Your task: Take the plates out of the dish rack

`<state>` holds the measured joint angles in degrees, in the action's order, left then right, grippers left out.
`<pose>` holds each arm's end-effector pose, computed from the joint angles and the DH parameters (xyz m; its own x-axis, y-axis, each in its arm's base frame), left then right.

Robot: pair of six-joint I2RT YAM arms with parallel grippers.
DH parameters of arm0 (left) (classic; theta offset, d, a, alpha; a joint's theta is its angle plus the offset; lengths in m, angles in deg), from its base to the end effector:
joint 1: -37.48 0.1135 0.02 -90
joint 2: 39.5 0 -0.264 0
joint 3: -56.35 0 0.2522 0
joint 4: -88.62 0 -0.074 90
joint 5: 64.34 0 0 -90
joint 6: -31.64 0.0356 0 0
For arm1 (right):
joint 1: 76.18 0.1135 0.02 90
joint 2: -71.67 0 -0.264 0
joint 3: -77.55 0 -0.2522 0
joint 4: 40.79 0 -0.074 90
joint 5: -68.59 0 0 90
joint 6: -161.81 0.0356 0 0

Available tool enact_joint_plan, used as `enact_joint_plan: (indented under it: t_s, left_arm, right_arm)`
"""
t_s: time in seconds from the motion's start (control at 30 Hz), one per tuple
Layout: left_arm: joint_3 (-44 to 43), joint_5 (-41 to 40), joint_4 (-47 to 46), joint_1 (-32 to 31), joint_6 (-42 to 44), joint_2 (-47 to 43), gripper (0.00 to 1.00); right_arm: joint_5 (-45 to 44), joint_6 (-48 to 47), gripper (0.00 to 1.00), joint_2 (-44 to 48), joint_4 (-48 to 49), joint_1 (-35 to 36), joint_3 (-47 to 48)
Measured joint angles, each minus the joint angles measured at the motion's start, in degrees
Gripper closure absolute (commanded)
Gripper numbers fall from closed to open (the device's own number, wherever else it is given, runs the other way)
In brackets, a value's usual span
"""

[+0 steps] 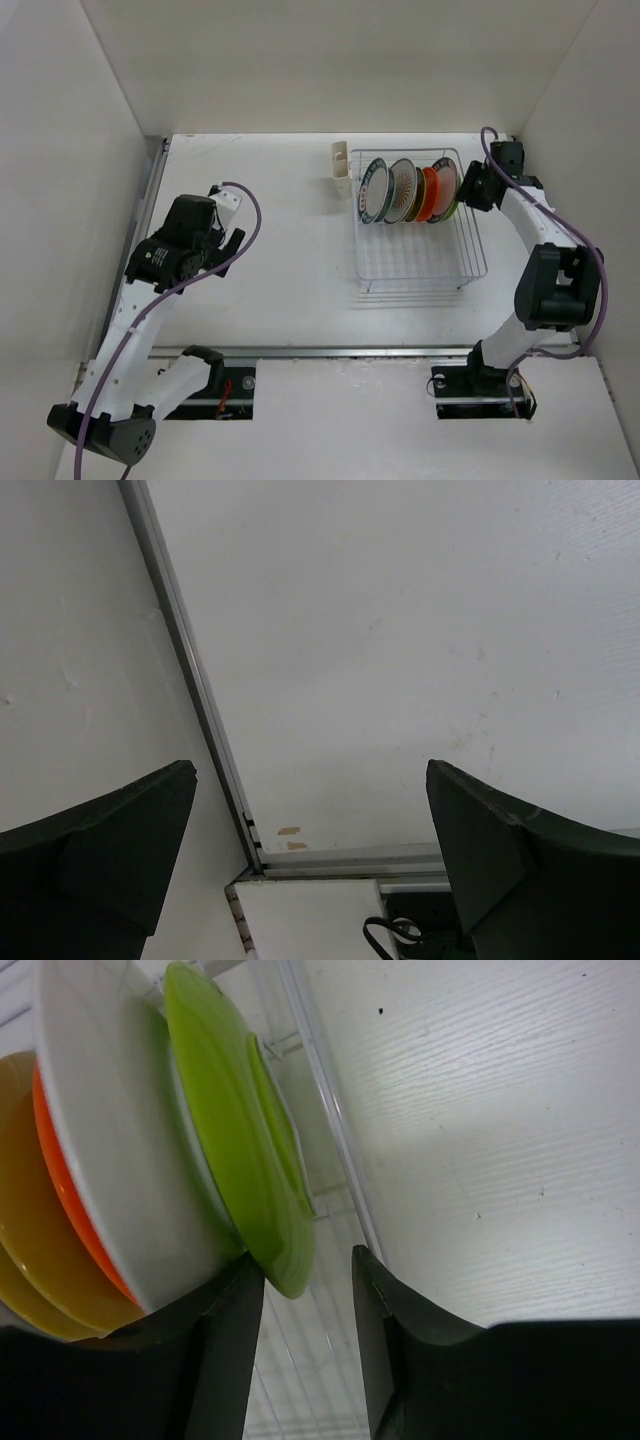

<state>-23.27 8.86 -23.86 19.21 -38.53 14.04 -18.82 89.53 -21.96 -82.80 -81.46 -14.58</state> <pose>0.1653 -0.0437 0.3652 -0.5592 0.5266 -0.6403 0.3020 0.8487 0.4343 0.3599 -0.0316 0.2705 -0.6836 0.3685 -0.6300 0.2832 0.9295 0.2364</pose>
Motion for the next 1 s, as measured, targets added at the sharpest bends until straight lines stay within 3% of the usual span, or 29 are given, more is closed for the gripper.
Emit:
enact_joint_plan:
  t_s: [0.13, 0.23, 0.27, 0.37, 0.63, 1.0]
  left_arm:
    - [0.00, -0.31, -0.94, 0.00, 0.00, 0.09, 0.00]
    - [0.00, -0.37, -1.14, 0.00, 0.00, 0.42, 0.00]
    - [0.00, -0.42, -1.22, 0.00, 0.00, 0.50, 0.00]
    - [0.00, -0.66, -1.29, 0.00, 0.00, 0.83, 0.00]
    - [-0.07, -0.87, -1.29, 0.00, 0.00, 1.14, 0.00]
    - [-1.18, -1.40, -1.36, 0.00, 0.00, 1.14, 0.00]
  right_arm:
    - [1.18, -0.20, 0.65, -1.75, 0.92, 0.07, 0.00]
    - [1.36, -0.28, 0.80, -2.01, 1.77, 0.37, 0.00]
    - [0.74, -0.72, 0.89, -2.01, 1.81, 0.66, 0.02]
    - [-3.19, -2.84, 1.00, -1.99, 1.70, 2.29, 0.07]
    - [-15.96, -2.80, 1.00, -0.96, -1.53, 6.97, 2.54]
    - [-42.21, 0.33, 1.00, 3.15, -13.03, 10.38, 18.93]
